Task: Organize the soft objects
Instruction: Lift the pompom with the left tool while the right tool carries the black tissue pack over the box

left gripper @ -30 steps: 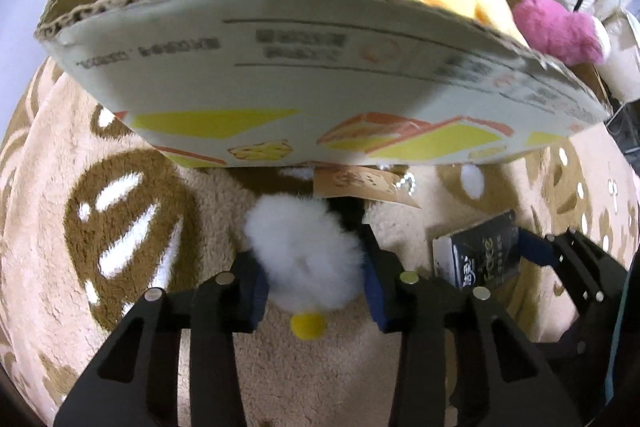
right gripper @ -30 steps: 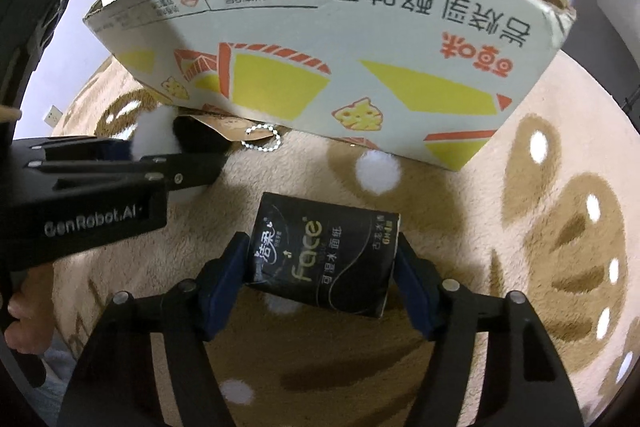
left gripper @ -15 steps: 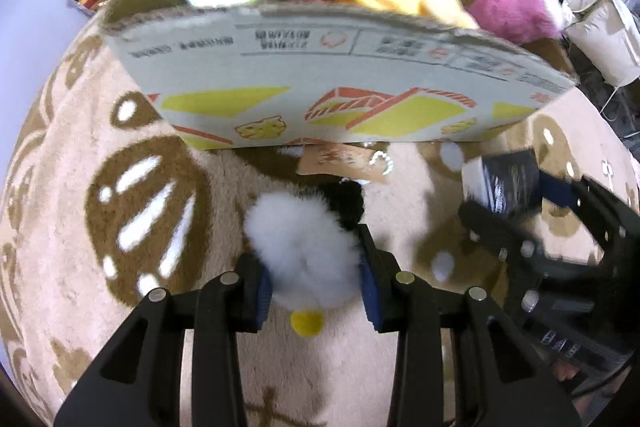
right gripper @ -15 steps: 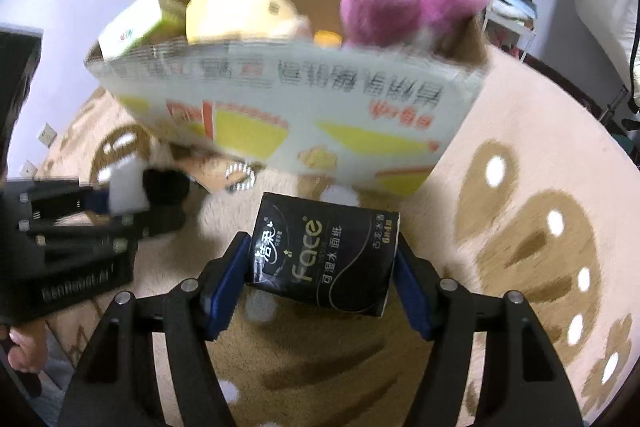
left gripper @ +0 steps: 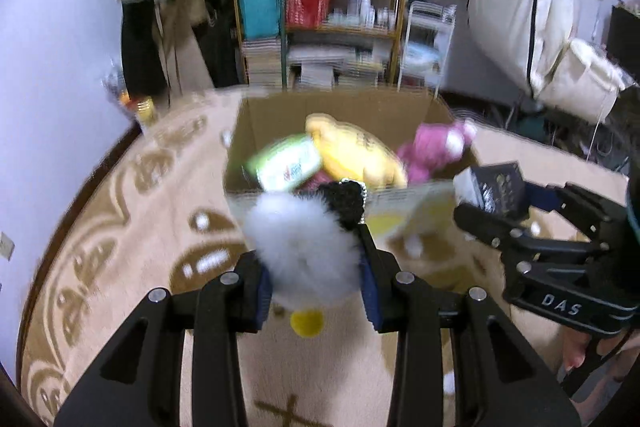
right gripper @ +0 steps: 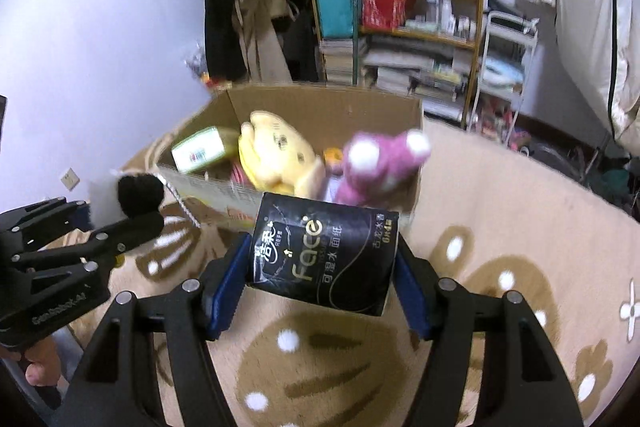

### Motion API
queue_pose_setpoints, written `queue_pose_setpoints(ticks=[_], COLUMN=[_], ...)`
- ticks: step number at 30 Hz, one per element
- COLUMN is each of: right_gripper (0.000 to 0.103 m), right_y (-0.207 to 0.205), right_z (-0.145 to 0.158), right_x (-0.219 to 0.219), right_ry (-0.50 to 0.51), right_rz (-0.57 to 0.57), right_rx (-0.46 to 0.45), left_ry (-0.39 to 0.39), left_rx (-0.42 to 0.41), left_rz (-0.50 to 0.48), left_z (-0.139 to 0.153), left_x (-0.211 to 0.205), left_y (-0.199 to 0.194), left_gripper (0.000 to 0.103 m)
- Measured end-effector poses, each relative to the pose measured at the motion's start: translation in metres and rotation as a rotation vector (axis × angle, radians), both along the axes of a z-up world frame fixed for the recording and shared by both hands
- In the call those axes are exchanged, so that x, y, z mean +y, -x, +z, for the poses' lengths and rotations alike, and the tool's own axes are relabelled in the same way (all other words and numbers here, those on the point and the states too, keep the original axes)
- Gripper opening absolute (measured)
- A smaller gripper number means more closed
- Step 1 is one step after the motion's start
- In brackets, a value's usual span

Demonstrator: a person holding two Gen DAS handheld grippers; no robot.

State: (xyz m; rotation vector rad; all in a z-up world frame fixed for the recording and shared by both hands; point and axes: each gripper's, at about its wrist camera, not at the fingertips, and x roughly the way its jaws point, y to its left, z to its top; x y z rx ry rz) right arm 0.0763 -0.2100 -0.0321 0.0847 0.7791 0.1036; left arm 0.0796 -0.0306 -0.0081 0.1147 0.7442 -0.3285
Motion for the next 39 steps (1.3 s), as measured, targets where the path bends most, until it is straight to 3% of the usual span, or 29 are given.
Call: queue_pose_setpoints(ticks=[4,15,25,39], right_gripper=[0.071,0.071,0.071,0.072], right_y=[-0.003,-0.025,-0.052,-0.076], right_z=[0.011,0.032,0.023,0.005], right_x=[0.002,-0.007,-0.013,-0.021], right_ry=[-0.02,-0.028,-0.02,-0.029], right_rz=[0.003,-0.009,-0.013,0.016], right_rx=[-0.054,-0.176,-0.218,-0.199], left_ry=[0.012,0.035,0.015,-0.001], left_rx=[-0.086,-0.182,-0.165,-0.12], left_rz=[0.003,0.01,0.015,0.005], left_z=[0.018,0.033,0.019,0.004], left_x=[-0.012,-0.017,-0.021,-0.029], left_y=[-0.005,-0.038,-0.06,-0.088], left_gripper=[0.035,0.035,0.036,0.036])
